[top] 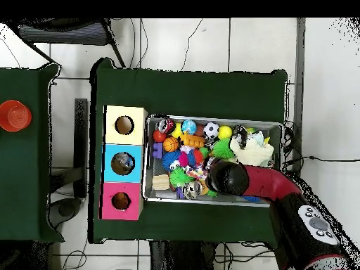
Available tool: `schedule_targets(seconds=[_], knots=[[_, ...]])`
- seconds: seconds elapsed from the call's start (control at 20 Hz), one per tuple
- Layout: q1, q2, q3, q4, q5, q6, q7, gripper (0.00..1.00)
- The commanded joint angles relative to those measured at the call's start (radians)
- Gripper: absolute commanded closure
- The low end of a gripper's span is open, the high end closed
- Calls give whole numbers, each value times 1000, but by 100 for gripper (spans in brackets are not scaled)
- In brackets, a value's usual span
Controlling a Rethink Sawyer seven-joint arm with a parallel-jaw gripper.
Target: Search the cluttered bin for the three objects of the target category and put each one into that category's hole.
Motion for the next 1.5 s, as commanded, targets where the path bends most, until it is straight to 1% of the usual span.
schedule_targets(seconds=[0.05,0.2,0.25,0.45,0.55,0.7,0.75,0.95,1.0,1.15,1.2,1.25,1.35,1.4,1.5], knots=[[39,97,1,1,-25,7,43,0],[39,119,-5,-5,-18,2,50,0],[37,120,-1,-2,-11,-10,57,0],[39,104,10,1,2,-5,59,0],[61,100,-10,-4,-8,-3,67,0],[101,107,-53,-41,-30,43,58,0],[119,110,-73,-57,-37,60,44,100],[161,106,-110,-80,-32,141,39,100],[172,96,-122,-79,-26,153,40,100],[236,52,-195,-92,-16,203,80,100],[248,42,-208,-97,-16,218,79,100],[274,27,-235,-115,-22,254,75,100],[291,14,-269,-149,-34,301,49,100],[287,12,-276,-158,-39,310,31,100],[276,33,-290,-205,-60,332,-10,100]])
